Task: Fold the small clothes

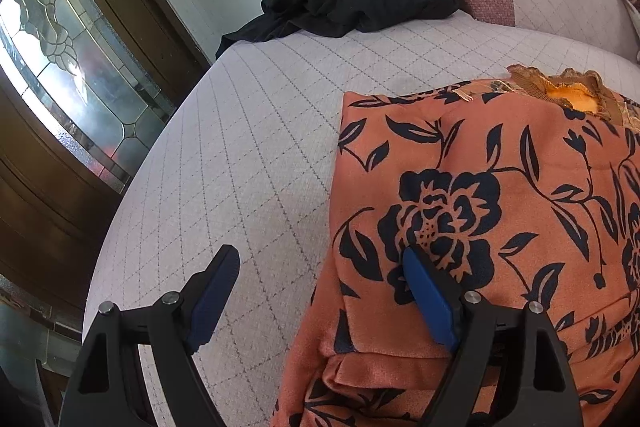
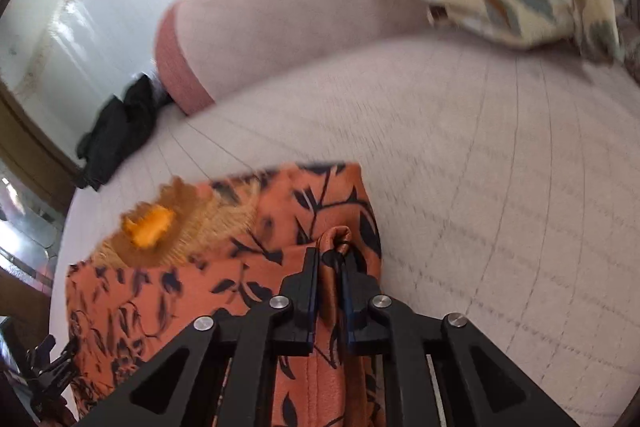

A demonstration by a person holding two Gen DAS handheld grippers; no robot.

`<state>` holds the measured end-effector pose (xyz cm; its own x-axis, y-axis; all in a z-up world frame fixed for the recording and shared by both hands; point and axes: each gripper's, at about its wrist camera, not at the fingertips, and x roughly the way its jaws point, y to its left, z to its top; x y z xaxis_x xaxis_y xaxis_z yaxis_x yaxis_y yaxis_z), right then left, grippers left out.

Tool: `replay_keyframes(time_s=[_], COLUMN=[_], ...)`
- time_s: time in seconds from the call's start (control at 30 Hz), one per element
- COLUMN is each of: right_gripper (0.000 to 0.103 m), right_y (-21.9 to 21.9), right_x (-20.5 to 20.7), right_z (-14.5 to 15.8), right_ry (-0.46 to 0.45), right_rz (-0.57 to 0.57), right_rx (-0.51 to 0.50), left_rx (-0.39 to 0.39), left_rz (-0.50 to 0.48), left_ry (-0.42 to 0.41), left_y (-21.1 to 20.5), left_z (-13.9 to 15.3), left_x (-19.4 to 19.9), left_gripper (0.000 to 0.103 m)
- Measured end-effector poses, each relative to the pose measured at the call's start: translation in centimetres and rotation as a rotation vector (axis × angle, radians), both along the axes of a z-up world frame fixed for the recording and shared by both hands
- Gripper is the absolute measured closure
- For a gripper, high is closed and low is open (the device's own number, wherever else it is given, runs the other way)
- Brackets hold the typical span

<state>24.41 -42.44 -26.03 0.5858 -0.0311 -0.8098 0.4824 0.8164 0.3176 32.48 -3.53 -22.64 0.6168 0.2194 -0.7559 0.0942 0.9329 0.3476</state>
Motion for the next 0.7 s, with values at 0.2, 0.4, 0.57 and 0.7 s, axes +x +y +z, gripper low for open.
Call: replay_keyframes(time_s=[0.2, 0.4, 0.57, 0.7], right_gripper=[0.078, 0.075, 0.075, 0.075], right_y=[-1.1, 3.4, 9.1, 10.6], right_x=[-1.9, -2.5, -1.3, -0.4], right_z=[3.7, 6.1, 5.1, 2.0], right_ry=[-0.124, -0.196, -0.152, -0.033], right_rz=[-0.089, 0.021, 0.191, 0.204], right_rx=[-0.063, -0.119, -0.068, -0.021], left_rx=[0.008, 0.011, -0.002, -0.003], left_rz=[0.015, 0.001, -0.04, -0.068], left_ry=[-0.014, -0.071, -0.057, -0.036], left_y=[0.1, -0.1, -1.1, -1.4], left_z=[0.8, 2.2, 2.0, 1.6], left_x=[-0.1, -0.7, -1.2, -1.3], left_gripper=[0.019, 0.019, 0.019, 0.019])
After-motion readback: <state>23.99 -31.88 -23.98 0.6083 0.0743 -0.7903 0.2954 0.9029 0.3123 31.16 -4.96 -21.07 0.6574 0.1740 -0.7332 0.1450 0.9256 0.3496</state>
